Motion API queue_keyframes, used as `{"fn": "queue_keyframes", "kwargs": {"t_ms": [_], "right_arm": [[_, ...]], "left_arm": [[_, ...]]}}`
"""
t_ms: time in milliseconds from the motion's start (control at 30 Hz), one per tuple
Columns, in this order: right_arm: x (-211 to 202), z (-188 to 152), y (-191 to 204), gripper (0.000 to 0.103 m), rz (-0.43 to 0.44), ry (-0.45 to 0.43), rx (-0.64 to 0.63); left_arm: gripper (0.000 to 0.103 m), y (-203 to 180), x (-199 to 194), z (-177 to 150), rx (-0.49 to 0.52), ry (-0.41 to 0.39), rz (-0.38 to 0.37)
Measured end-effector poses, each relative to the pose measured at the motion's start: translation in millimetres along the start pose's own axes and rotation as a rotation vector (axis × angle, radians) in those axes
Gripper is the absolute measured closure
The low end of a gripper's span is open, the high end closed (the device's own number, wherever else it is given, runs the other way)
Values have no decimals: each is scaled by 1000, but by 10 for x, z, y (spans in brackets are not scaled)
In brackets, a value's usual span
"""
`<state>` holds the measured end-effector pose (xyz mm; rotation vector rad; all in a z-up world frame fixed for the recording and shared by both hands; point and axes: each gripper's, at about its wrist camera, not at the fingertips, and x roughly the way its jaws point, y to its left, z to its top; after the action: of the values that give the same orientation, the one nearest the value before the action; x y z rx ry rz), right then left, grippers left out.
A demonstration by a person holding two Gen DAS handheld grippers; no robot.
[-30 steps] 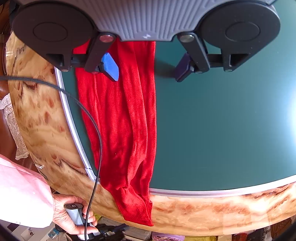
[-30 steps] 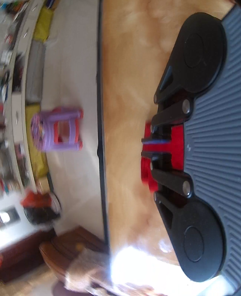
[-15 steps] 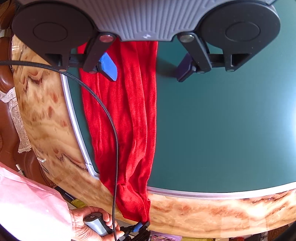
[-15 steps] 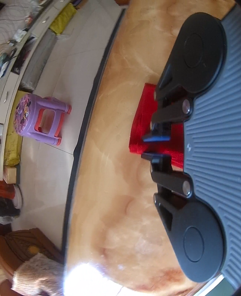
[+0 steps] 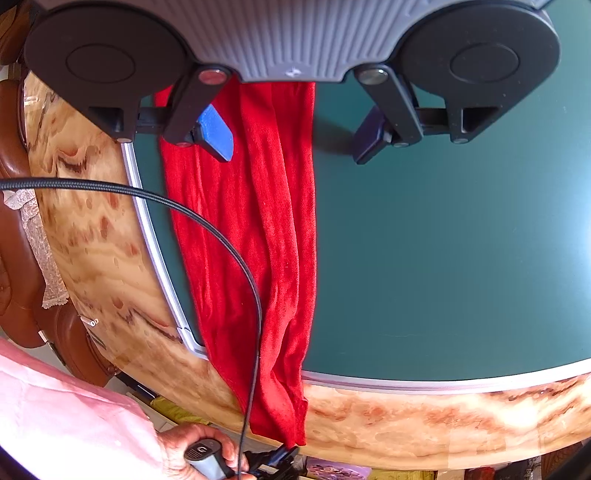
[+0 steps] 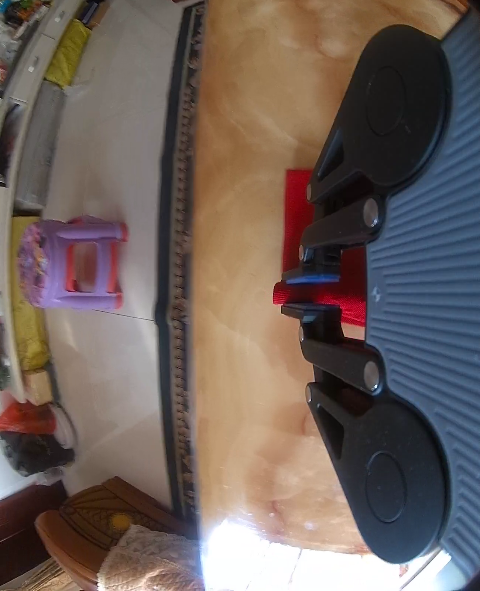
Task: Fold clothes
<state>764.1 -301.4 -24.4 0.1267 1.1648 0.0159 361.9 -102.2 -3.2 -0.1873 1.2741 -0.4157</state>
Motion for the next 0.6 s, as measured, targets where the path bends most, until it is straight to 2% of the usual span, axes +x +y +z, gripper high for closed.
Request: {"fn": "queue_keyframes", "kwargs": {"t_ms": [33,67,133,300,400,500,600], "right_arm": [[30,2,13,81,3,8,-3],[15,3,10,70,19,-4,-1],[-28,17,-58,62,60,-22,32],[-194,20,-240,62,67,-47,57],[-368,-158,-199,62,97,-25,-5],[-605,-557,-82,62,152,39,-87],[-839,-1058,10,62,127,92,-175]], "left_arm": [[26,-2,1,-2,1,-1,-1],[26,2,1,-3,-1,-1,-3],[26,16,0,0,-10,-2,-9],[32,36,-46,-13,-17,-2,-3],[36,46,-83,-25,-17,-2,3],[36,57,-120,-38,-17,-3,9],[36,52,-156,-60,-4,-3,12]]}}
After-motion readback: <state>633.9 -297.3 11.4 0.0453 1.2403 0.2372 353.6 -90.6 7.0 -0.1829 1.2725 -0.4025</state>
